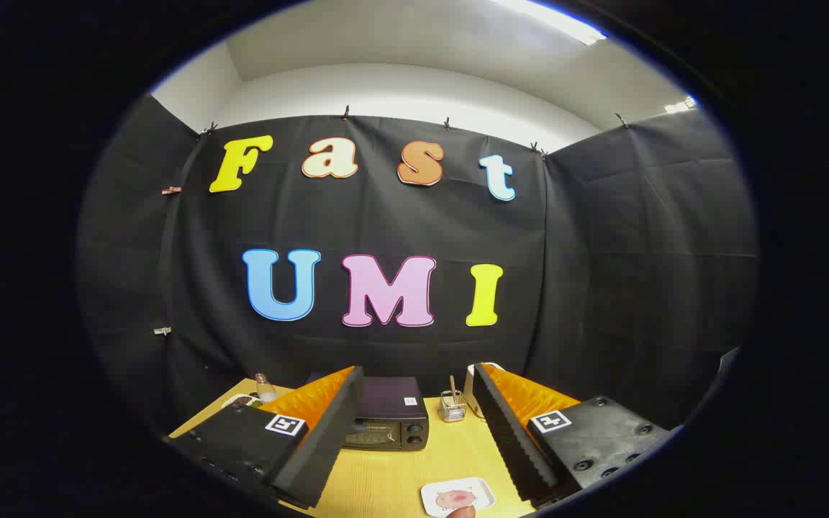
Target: Open the toaster oven, put the food inside, and close the toaster oven door.
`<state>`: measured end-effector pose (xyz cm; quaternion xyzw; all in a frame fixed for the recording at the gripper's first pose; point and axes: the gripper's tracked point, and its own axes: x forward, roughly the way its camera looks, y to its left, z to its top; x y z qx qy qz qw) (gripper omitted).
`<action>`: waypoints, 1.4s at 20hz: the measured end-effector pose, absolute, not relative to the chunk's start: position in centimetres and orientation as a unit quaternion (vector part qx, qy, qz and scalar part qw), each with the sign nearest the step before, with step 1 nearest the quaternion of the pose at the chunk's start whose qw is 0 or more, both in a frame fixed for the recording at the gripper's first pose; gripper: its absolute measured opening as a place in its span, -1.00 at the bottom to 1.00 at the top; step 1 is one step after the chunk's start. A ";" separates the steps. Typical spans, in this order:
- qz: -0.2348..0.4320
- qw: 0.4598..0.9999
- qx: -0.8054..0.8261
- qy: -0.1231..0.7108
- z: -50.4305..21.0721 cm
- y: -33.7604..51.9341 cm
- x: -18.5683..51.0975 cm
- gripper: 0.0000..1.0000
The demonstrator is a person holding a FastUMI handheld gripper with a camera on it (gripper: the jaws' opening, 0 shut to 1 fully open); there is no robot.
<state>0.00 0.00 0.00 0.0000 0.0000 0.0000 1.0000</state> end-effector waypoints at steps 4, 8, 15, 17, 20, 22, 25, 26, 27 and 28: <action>0.001 1.000 -0.007 -0.005 0.2 0.1 -0.1 0.95; 0.001 1.000 -0.004 -0.008 0.4 0.1 -0.2 0.95; 0.003 1.000 -0.005 -0.007 1.0 0.5 -0.4 0.95; 0.003 1.000 -0.007 -0.007 1.1 0.6 -0.5 0.95; 0.004 1.000 -0.004 -0.005 1.3 1.0 -0.5 0.95; 0.006 1.000 -0.004 -0.002 1.3 1.3 -0.3 0.95; 0.019 1.000 0.000 0.011 0.3 2.5 0.4 0.95; 0.025 0.999 0.004 0.021 -0.4 3.1 0.9 0.95; 0.032 0.999 0.009 0.031 -1.4 3.8 1.3 0.95; 0.038 0.998 0.010 0.039 -2.3 4.5 2.0 0.95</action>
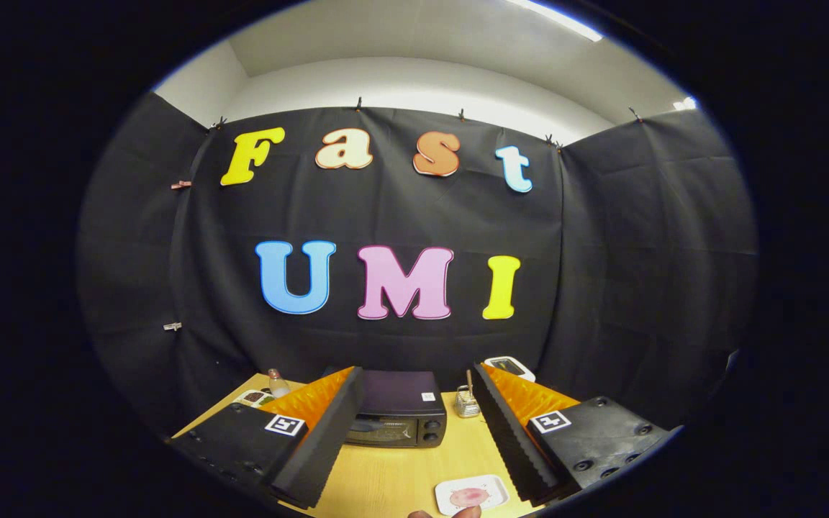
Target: Open the toaster oven, put the food inside, and close the toaster oven door.
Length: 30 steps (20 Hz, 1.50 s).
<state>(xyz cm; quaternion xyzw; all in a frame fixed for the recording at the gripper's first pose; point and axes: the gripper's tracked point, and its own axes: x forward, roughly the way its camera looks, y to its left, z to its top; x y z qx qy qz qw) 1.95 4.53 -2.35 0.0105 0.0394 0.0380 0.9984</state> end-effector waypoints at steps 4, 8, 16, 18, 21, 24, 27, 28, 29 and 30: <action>0.060 0.996 -0.003 0.073 -6.7 7.9 5.4 0.95; 0.091 0.988 0.016 0.123 -12.7 12.0 9.3 0.95; 0.091 0.971 -0.001 0.223 -24.7 16.0 17.6 0.97; 0.083 0.967 0.006 0.241 -26.8 16.7 19.2 0.97; 0.075 0.960 -0.009 0.269 -30.1 16.6 20.5 0.97; 0.071 0.956 -0.014 0.285 -32.5 16.8 21.6 0.97; 0.056 0.957 -0.004 0.285 -32.3 16.8 22.2 0.96; 0.057 0.955 -0.007 0.291 -33.1 16.9 22.1 0.97; 0.056 0.953 -0.006 0.297 -33.5 16.9 21.8 0.97; 0.055 0.953 -0.001 0.297 -33.4 16.9 21.5 0.97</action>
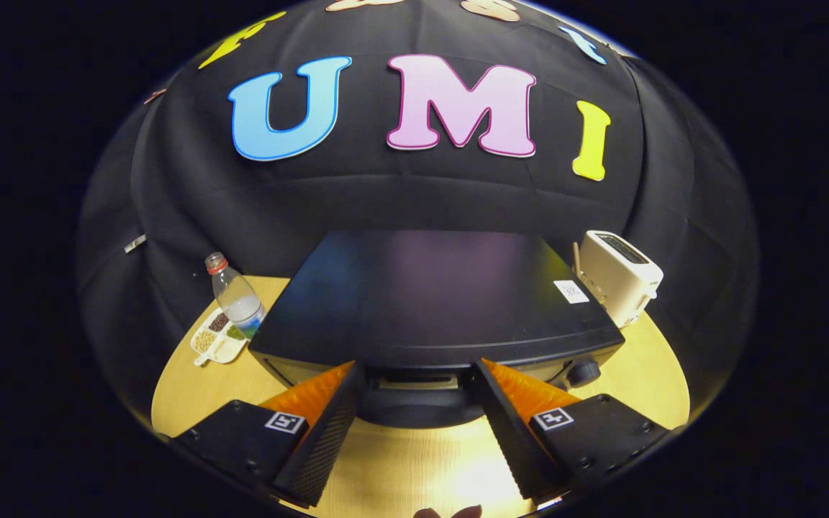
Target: Open the toaster oven, put the food inside, and close the toaster oven door.
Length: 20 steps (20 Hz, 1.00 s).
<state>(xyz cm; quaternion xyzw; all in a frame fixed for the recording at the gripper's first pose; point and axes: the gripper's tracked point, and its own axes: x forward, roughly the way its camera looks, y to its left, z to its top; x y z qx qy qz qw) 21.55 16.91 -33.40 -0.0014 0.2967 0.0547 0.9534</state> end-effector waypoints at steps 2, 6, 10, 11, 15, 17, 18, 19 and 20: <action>0.055 0.952 0.000 0.301 -34.0 16.6 20.6 0.96; 0.060 0.954 -0.012 0.295 -35.0 16.1 16.1 0.99; 0.062 0.945 -0.017 0.321 -37.6 15.4 12.2 0.99; 0.062 0.941 -0.018 0.332 -38.5 15.2 11.2 0.98; 0.065 0.921 -0.029 0.383 -42.8 14.5 7.7 0.98; 0.073 0.912 -0.036 0.401 -43.9 14.2 6.3 0.99; 0.077 0.912 -0.032 0.403 -43.8 14.0 5.9 0.99; 0.081 0.912 -0.024 0.401 -43.3 13.9 5.6 0.99; 0.084 0.912 -0.015 0.401 -42.6 13.7 5.2 0.99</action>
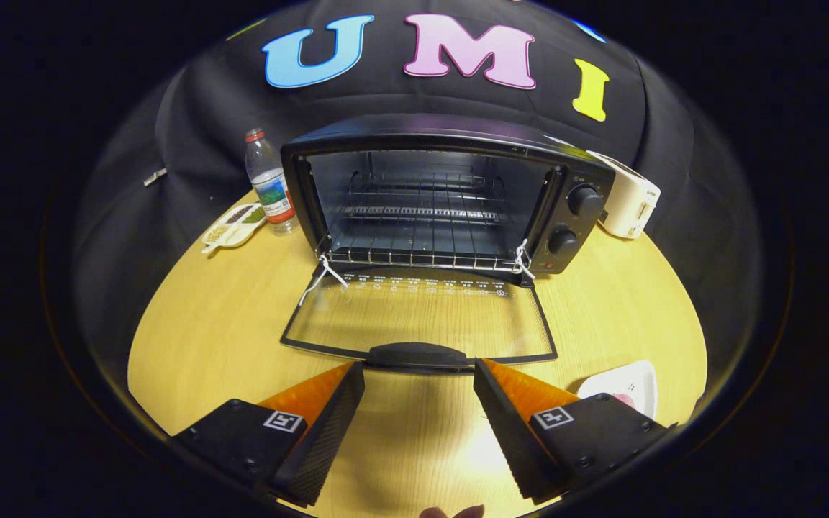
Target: Open the toaster oven, put the food inside, and close the toaster oven door.
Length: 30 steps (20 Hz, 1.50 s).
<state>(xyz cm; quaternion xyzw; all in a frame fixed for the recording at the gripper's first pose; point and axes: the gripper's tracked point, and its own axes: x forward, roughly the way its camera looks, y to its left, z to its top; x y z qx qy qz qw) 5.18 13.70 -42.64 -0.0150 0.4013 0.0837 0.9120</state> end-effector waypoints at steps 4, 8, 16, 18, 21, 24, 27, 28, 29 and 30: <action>0.119 0.905 -0.006 0.407 -38.6 11.9 3.4 0.98; 0.157 0.870 -0.043 0.465 -36.4 5.5 0.3 0.98; 0.115 0.806 0.019 0.581 -39.0 -9.6 -0.2 0.97; 0.099 0.789 0.009 0.607 -41.0 -13.1 0.1 0.97; 0.092 0.763 0.017 0.640 -43.9 -15.9 0.3 0.97; 0.089 0.745 0.023 0.661 -47.2 -17.2 1.0 0.98; 0.094 0.730 0.023 0.677 -49.7 -17.4 0.9 0.46; 0.096 0.731 0.015 0.676 -50.1 -17.6 1.2 0.37; 0.097 0.730 0.003 0.676 -50.6 -18.0 1.4 0.08; 0.097 0.735 0.005 0.671 -50.3 -18.1 2.0 -0.22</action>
